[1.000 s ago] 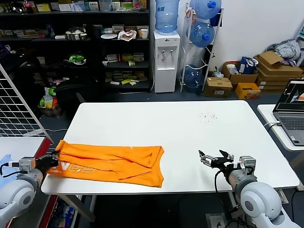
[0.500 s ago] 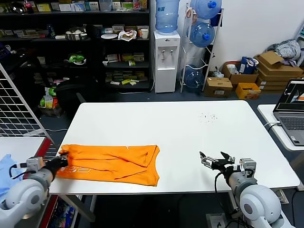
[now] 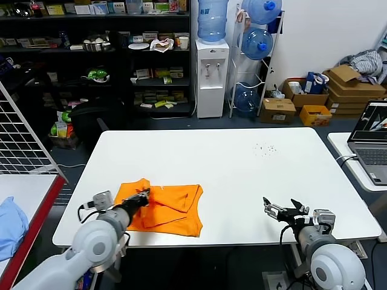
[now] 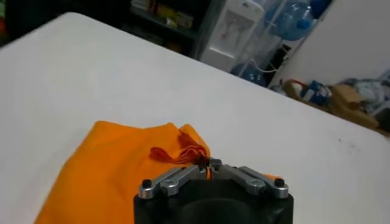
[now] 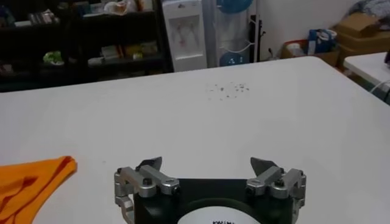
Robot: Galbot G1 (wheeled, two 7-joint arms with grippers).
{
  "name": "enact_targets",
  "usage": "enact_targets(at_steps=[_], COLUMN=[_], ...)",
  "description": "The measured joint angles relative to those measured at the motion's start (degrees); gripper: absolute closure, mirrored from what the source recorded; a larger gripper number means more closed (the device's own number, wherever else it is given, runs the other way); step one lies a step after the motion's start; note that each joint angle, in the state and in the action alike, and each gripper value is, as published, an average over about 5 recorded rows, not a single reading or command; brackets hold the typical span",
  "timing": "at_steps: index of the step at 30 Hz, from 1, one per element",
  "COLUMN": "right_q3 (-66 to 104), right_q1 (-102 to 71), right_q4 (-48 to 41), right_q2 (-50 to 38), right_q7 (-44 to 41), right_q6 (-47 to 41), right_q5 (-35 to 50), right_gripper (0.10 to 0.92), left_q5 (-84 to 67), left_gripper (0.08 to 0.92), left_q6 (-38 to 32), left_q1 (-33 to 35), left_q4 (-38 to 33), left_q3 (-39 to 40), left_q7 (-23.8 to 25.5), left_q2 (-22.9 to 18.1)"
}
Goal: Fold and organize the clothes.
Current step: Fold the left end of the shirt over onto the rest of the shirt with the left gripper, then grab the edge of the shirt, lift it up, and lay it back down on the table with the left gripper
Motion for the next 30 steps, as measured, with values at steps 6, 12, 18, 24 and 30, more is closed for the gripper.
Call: enact_targets(at_steps=[6,12,18,24,30], right_q3=[0.07,-0.43,-0.60,-0.58,-1.09], right_q1=[-0.03,0.37,0.41,0.35,0.47], right_q4=[-0.36,-0.82,-0.92,-0.92,-0.92], right_q2=[0.07,0.12,0.06,-0.12,0.02], right_q7=[0.02,0.01,-0.04,-0.09,-0.18], right_q6=[0.07,0.16,0.18,0.20,0.27], right_q5=[-0.10,-0.22,-0.26,-0.27,-0.39], right_gripper=[0.104,0.104,0.104,0.104,0.104], left_q5=[-0.65,0.14,1.77,2.64,2.41], left_gripper=[0.890,0.890,0.868,0.712,0.539], left_q6=[0.51,0.79,0.89,0.97,1.58], left_q1=[-4.13,-5.79,-6.14,-5.96,-5.40], left_q4=[-1.28,-1.46,-1.54,-2.24,-3.91], left_q3=[5.85,8.60,9.78,9.91,8.84], left_q7=[-3.28,-4.66,-4.93,-4.41,-3.74], left_q2=[-4.47,-6.55,-7.64,-7.97,-7.26])
